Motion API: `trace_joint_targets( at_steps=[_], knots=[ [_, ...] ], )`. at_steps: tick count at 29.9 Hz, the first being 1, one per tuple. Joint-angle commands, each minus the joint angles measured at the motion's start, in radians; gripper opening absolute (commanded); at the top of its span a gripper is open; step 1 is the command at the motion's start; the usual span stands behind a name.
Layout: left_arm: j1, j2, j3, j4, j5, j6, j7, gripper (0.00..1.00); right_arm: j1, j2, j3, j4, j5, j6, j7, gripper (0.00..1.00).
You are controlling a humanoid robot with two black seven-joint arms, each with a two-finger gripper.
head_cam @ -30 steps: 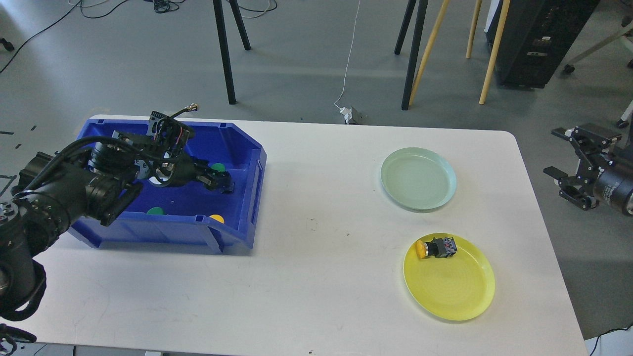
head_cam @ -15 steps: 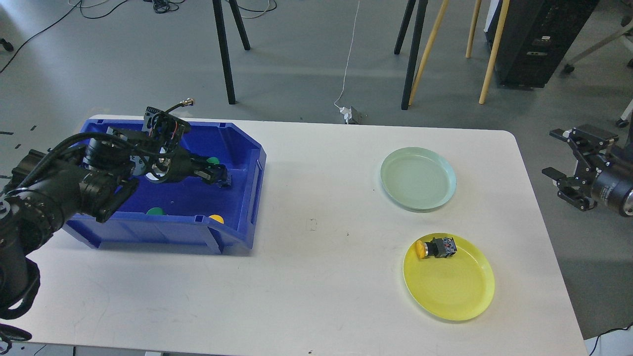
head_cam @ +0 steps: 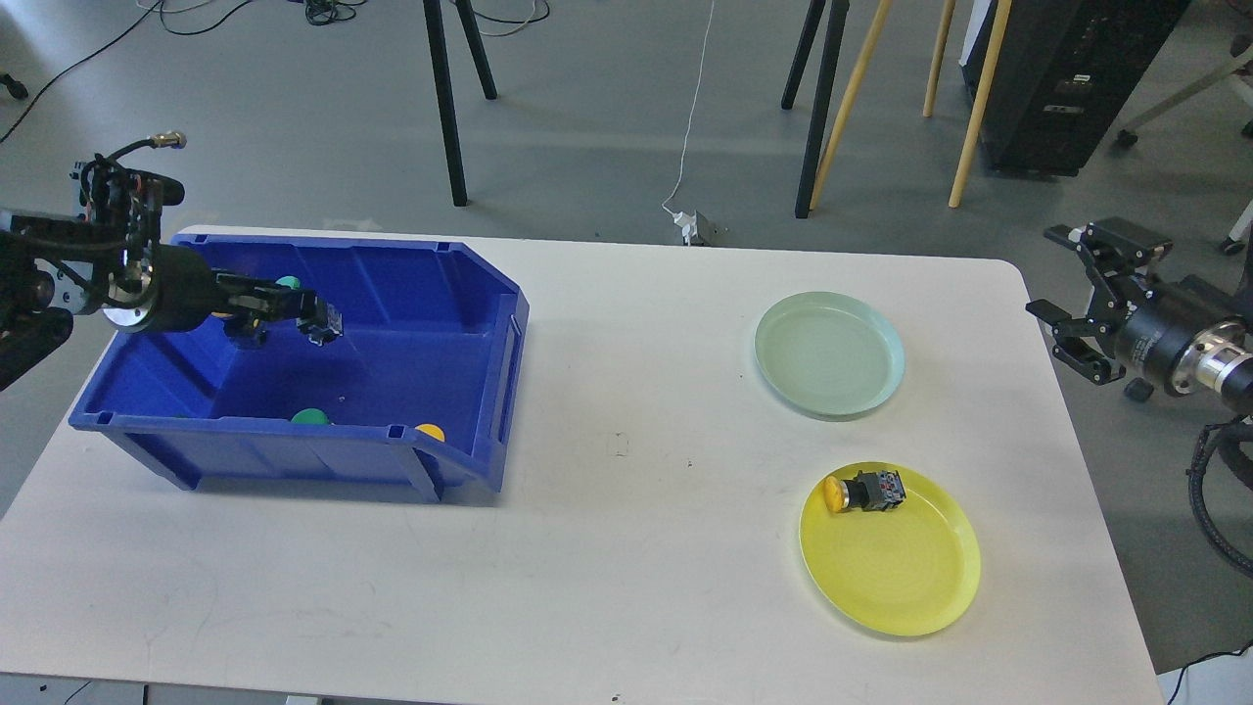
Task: Pass button and place on color plate
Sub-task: 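Lift the green button up out of the bin toward the right gripper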
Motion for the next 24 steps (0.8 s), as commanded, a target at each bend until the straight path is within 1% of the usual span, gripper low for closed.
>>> trace_joint_targets(
  at_steps=[1,3,5,9,11,15,21,24],
  knots=[
    [-0.048,0.101,-0.008,-0.173,-0.096,-0.056,0.000,0.40,0.009,0.020,0.003,-0.002,-0.015,0.000,0.000,0.85],
    [-0.084,0.119,-0.042,-0.231,-0.146,-0.058,0.000,0.40,0.011,0.032,0.013,-0.002,-0.016,0.000,0.002,0.85],
    [-0.112,0.122,-0.097,-0.265,-0.199,-0.058,0.000,0.40,0.020,0.044,0.030,0.001,-0.015,0.000,0.005,0.85],
    [-0.163,0.098,-0.241,-0.268,-0.323,-0.058,0.000,0.40,0.048,0.056,0.070,0.034,-0.012,0.005,0.006,0.85],
    [-0.170,0.046,-0.303,-0.262,-0.397,-0.058,0.000,0.40,0.066,0.058,0.088,0.071,-0.012,0.005,0.006,0.85],
    [-0.210,-0.061,-0.318,-0.256,-0.431,-0.058,0.000,0.40,0.118,0.067,0.122,0.145,-0.009,0.006,0.006,0.85],
    [-0.213,-0.207,-0.321,-0.251,-0.436,-0.058,0.000,0.40,0.209,0.164,0.133,0.203,-0.003,0.011,0.006,0.85],
    [-0.215,-0.272,-0.323,-0.225,-0.436,-0.058,0.000,0.40,0.229,0.237,0.131,0.238,-0.009,0.011,0.006,0.85]
  ],
)
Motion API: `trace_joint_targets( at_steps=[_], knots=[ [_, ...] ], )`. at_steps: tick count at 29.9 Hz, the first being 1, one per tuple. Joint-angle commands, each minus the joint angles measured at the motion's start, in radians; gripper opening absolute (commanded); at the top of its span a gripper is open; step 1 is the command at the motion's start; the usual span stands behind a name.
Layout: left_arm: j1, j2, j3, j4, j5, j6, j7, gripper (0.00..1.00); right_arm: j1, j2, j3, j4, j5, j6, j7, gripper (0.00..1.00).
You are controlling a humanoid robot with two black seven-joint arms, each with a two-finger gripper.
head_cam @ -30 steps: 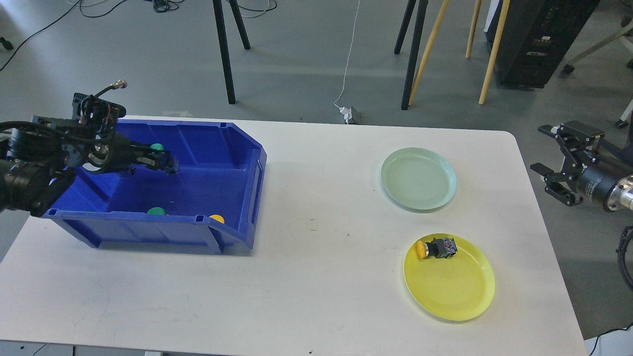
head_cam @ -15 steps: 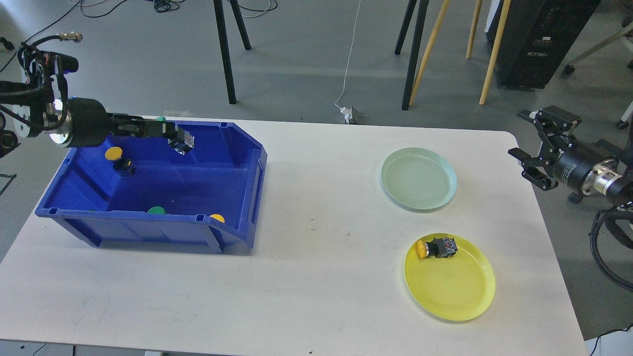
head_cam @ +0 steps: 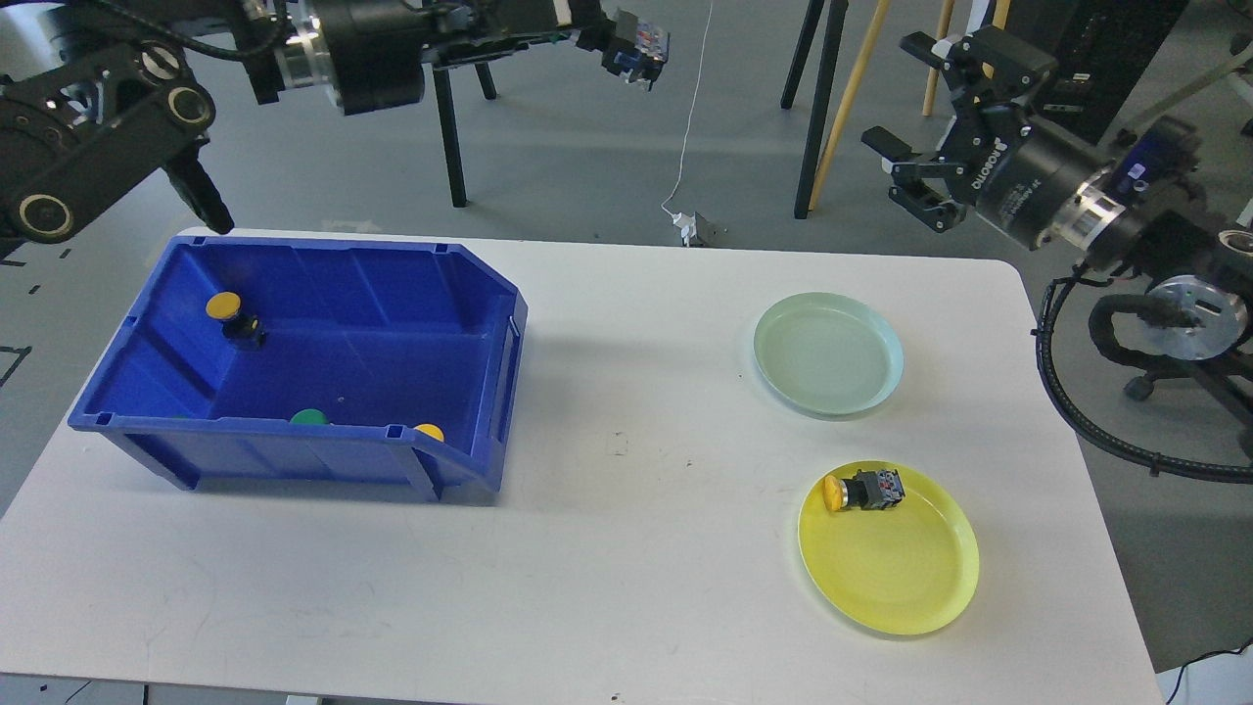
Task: Pass button and place on color plate
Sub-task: 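Lift the green button up out of the bin toward the right gripper, then pass the green button from the left gripper to the right gripper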
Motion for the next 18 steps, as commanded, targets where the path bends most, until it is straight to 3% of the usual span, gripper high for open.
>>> trace_joint_targets(
  at_steps=[1,5,18],
  knots=[
    [-0.003,-0.077,-0.002,0.031,0.000,0.000,0.000,0.40,0.032,0.079,-0.001,0.045,-0.008,0.000,0.000,0.85],
    [-0.022,-0.142,0.000,0.067,-0.002,0.000,0.000,0.40,0.063,0.118,-0.003,0.075,-0.013,0.000,0.000,0.86],
    [-0.074,-0.180,0.007,0.083,-0.045,0.000,0.000,0.40,0.067,0.107,0.000,0.124,-0.013,0.000,0.005,0.85]
  ],
)
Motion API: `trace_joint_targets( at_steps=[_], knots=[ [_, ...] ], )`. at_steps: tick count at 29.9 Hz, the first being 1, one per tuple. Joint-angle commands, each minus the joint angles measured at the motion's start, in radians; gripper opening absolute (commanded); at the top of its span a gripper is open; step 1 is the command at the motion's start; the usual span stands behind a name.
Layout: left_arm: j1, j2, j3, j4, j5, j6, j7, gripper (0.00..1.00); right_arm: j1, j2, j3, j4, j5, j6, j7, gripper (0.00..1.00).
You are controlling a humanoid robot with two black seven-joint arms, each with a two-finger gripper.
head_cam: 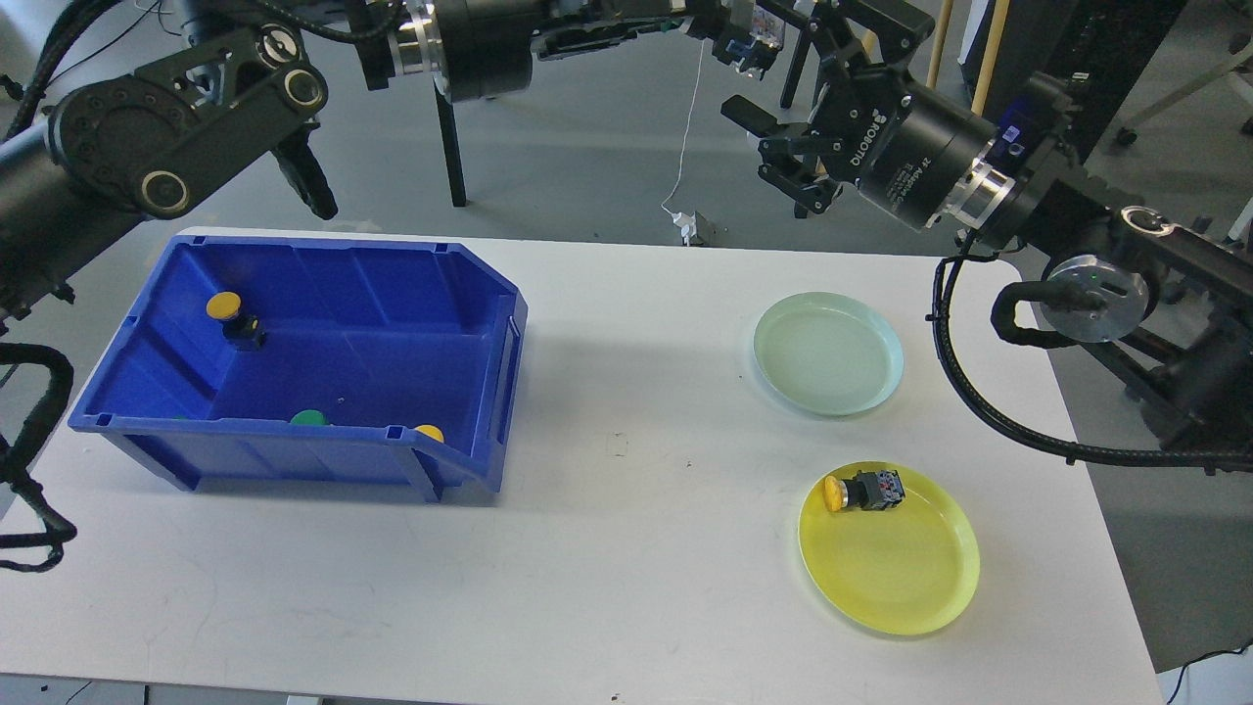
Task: Pass button and place on color plate
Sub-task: 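Pass the green button from the left gripper to the right gripper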
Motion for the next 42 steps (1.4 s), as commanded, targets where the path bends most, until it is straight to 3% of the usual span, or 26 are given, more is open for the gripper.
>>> trace_joint_targets(
  at_steps=[1,3,10,28,32,34,40,42],
  knots=[
    [-0.009,-0.017,0.006,0.003,-0.005,0.000,0.000,0.40,0.001,0.000,0.004,0.000,0.000,-0.001,0.003,0.85],
    [-0.009,-0.019,0.006,0.007,-0.005,0.000,0.000,0.40,0.001,-0.001,0.005,0.000,0.000,-0.001,0.005,0.83],
    [-0.007,-0.019,0.006,0.009,-0.009,0.000,0.000,0.40,0.001,-0.003,0.024,0.009,0.000,0.001,0.021,0.60],
    [-0.001,-0.023,0.009,0.012,-0.118,0.000,0.000,0.41,0.004,0.002,0.042,0.006,0.000,0.001,0.023,0.26],
    [0.000,-0.028,0.011,0.012,-0.118,0.000,0.000,0.43,0.004,0.002,0.042,0.006,0.000,0.001,0.023,0.23],
    [0.002,-0.028,0.009,0.012,-0.118,0.000,0.000,0.47,0.004,0.000,0.042,0.006,0.000,0.001,0.023,0.22],
    [0.003,-0.048,-0.002,0.047,-0.123,0.000,0.000,0.92,0.004,-0.001,0.050,0.006,0.000,0.001,0.024,0.21],
    [0.003,-0.054,-0.002,0.070,-0.144,0.000,0.000,0.95,0.004,-0.001,0.050,0.006,0.000,0.001,0.024,0.21]
  ],
)
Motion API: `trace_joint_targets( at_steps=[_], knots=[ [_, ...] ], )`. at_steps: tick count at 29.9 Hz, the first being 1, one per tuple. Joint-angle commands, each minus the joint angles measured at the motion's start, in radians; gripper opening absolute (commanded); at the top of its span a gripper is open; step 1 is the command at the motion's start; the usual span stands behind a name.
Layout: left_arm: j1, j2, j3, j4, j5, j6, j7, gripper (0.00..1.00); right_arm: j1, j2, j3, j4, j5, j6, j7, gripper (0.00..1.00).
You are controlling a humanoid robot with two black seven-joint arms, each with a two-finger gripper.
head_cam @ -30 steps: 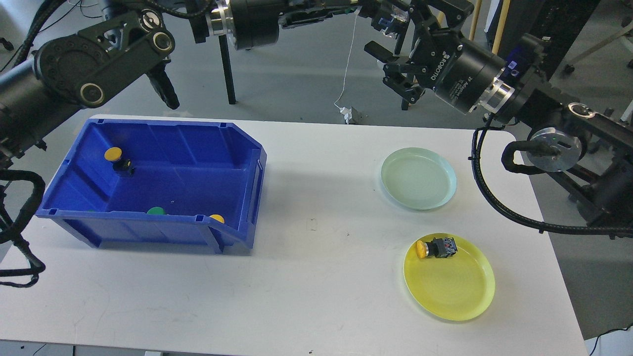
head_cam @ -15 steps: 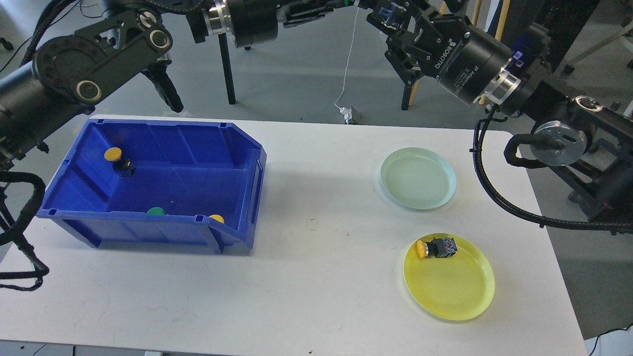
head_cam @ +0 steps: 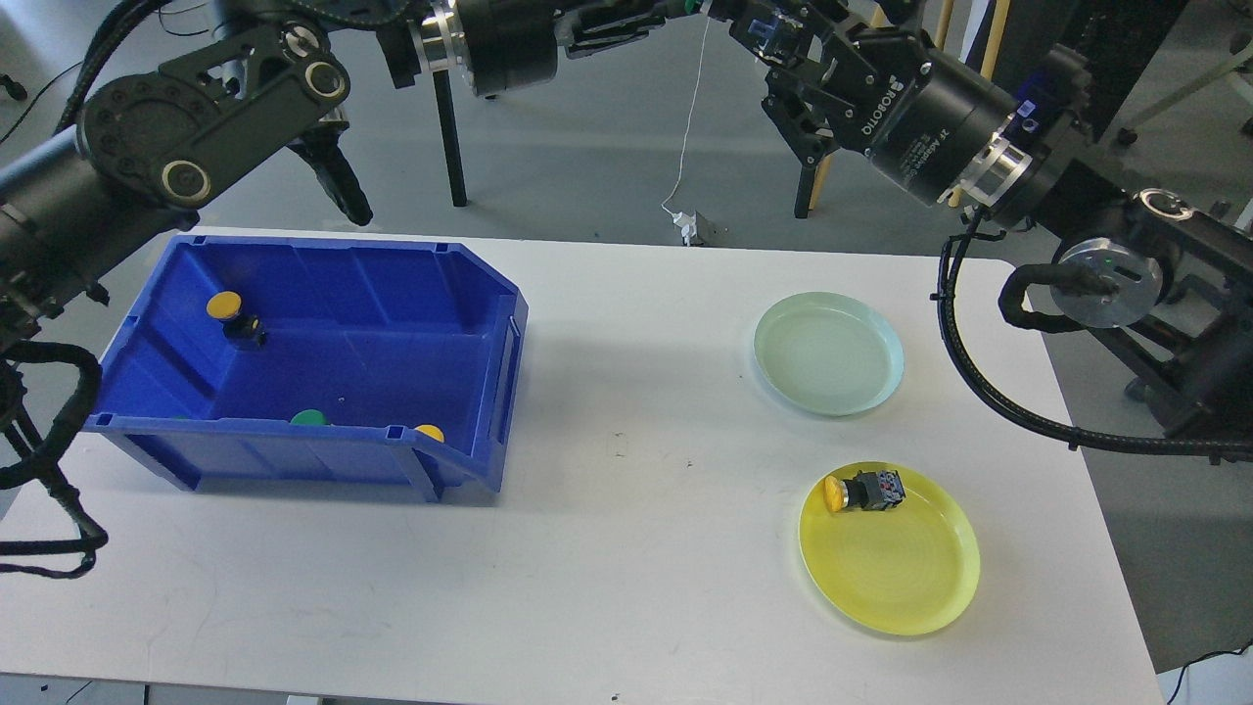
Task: Pass button and place on color plate
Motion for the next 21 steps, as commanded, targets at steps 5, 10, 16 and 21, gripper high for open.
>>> trace_joint_targets(
  at_steps=[5,10,16,21],
  knots=[
    [0.001,-0.003,0.005,0.078,-0.064,0.000,0.001,0.99,0.000,-0.008,0.011,-0.007,0.001,-0.006,0.000,0.20],
    [0.022,0.035,0.015,0.136,-0.041,0.000,0.001,0.99,-0.011,-0.117,0.031,-0.042,0.010,-0.012,-0.013,0.21],
    [0.067,0.147,0.008,0.132,-0.029,0.000,0.001,0.99,-0.132,-0.183,-0.024,-0.135,-0.004,0.002,-0.011,0.21],
    [0.061,0.176,-0.044,0.130,-0.038,0.000,0.001,0.99,-0.187,-0.166,-0.164,-0.281,-0.047,0.002,-0.008,0.21]
  ],
)
